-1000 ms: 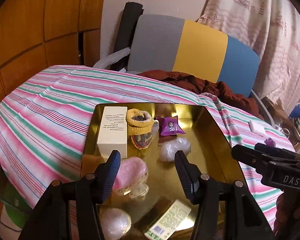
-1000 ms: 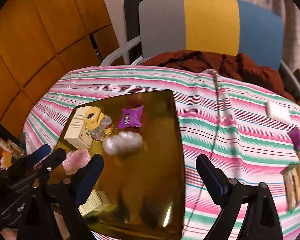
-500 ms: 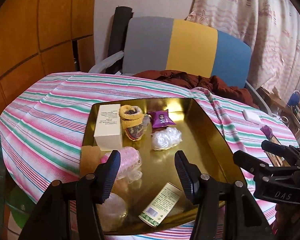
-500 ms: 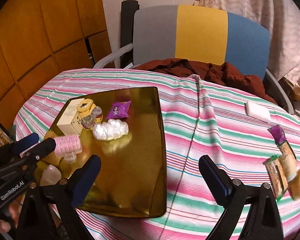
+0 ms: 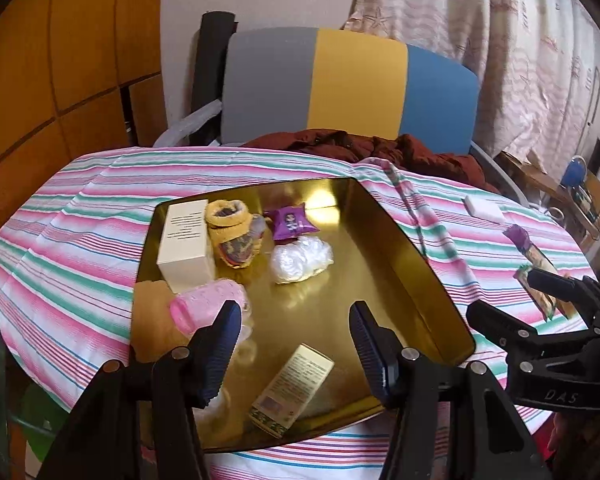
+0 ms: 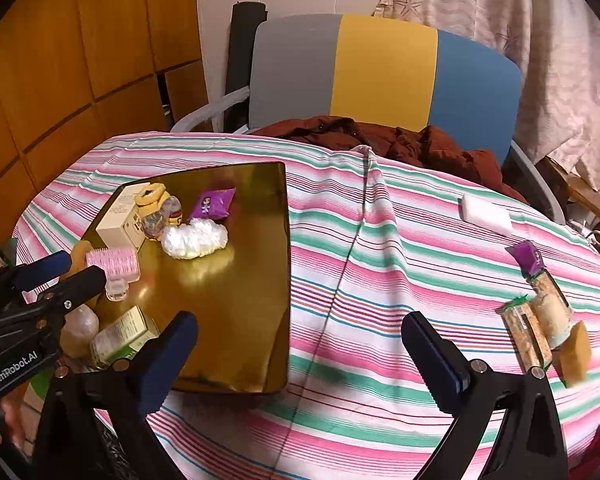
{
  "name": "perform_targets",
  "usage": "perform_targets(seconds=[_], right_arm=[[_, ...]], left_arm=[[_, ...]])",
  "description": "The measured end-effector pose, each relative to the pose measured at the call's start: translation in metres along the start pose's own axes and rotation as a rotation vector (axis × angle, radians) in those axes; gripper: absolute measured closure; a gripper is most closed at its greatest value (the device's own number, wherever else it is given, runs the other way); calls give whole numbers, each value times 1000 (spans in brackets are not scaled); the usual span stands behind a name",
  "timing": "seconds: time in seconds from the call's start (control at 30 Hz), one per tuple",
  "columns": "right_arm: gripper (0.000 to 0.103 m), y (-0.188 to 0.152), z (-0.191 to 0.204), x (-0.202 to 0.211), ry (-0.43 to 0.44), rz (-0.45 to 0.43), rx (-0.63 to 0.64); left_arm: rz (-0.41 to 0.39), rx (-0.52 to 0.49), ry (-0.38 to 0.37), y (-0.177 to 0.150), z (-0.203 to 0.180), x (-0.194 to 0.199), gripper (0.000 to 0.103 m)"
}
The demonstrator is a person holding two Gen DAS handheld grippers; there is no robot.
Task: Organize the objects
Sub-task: 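Move both tools back from the tray to the remaining items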
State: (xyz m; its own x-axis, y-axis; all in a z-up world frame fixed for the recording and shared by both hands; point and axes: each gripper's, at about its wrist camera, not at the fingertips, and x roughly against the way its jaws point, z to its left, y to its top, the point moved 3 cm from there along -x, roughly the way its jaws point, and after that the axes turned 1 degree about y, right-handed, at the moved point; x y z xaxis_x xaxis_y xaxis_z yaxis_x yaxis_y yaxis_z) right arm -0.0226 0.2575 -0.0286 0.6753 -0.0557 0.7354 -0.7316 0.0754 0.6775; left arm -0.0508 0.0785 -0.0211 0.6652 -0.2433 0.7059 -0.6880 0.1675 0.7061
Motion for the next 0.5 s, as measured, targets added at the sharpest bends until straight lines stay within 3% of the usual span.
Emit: perform_targets(seconds=[0.27,0.5], right_arm=[[0,-8,-23,-7,-4,44,-58],[0,-14,-73,-8,-33,85,-185]], left_arm=[[21,-19,-49,-5,-9,-6,39],[21,-35,-81,-4,-18,-6,39]])
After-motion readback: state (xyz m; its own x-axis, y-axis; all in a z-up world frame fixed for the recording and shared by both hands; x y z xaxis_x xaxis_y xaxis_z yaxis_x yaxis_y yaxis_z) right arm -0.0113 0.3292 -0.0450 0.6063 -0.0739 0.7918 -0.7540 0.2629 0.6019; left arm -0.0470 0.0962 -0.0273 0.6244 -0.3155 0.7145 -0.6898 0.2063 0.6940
